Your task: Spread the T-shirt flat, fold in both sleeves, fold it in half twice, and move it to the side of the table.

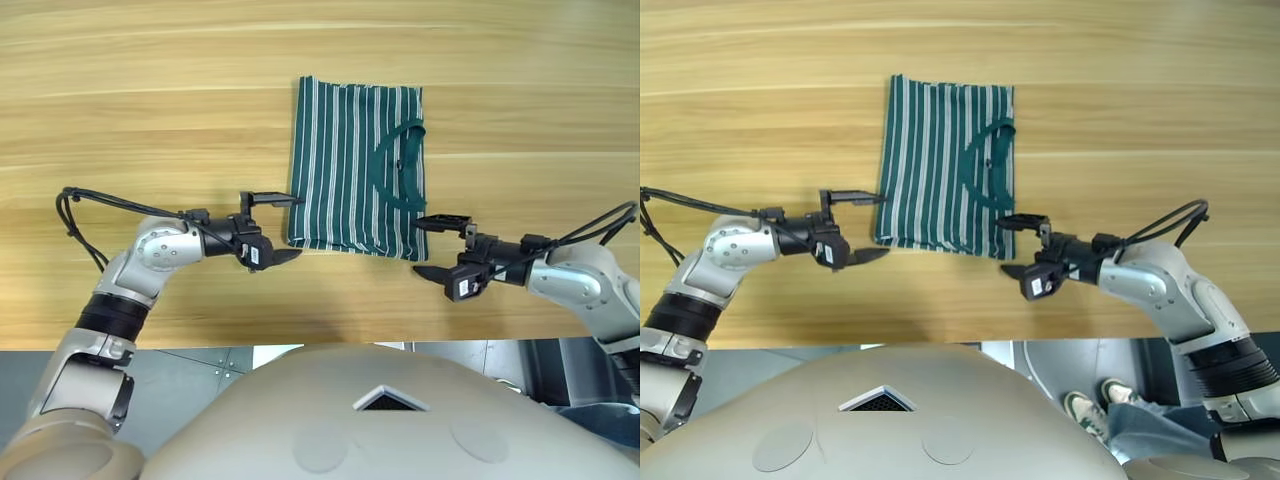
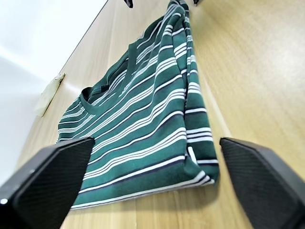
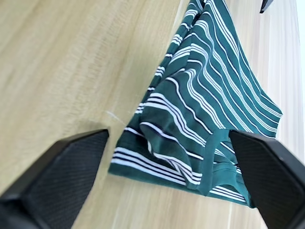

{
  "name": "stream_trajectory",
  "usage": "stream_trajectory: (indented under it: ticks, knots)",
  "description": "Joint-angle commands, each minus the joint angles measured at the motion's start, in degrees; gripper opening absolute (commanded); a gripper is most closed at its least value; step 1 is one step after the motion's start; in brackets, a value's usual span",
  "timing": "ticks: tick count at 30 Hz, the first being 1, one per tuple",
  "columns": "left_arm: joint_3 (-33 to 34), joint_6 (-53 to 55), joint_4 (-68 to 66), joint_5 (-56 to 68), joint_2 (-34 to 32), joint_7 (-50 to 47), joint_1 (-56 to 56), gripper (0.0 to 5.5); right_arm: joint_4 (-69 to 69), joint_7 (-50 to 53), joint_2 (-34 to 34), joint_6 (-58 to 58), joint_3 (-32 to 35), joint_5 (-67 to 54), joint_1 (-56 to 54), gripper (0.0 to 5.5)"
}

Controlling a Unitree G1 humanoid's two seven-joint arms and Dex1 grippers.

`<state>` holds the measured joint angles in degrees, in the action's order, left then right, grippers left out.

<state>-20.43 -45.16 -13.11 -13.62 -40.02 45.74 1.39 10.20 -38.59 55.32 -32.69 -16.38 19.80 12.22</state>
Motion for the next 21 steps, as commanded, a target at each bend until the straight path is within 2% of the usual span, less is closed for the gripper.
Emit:
stream_trajectory:
  ticks: [1, 15, 21]
  knots:
    - [-2.8, 1.7, -3.7, -6.3, -2.7, 0.8, -1.5, 3.93, -3.6, -1.6, -0.9, 3.4, -2.5, 5.6, 0.6, 4.69]
    - [-5.4, 1.1, -4.7, -5.9, -3.7, -0.8, -0.6, 1.34, -4.3, -1.6, -1.6, 3.5, -3.8, 6.0, -0.3, 1.95]
    - [-5.7, 1.0, -6.6, -6.7, -3.4, -1.7, 0.7, 0.48, -4.0, -1.5, -1.4, 3.9, -3.4, 6.0, 0.0, 0.91]
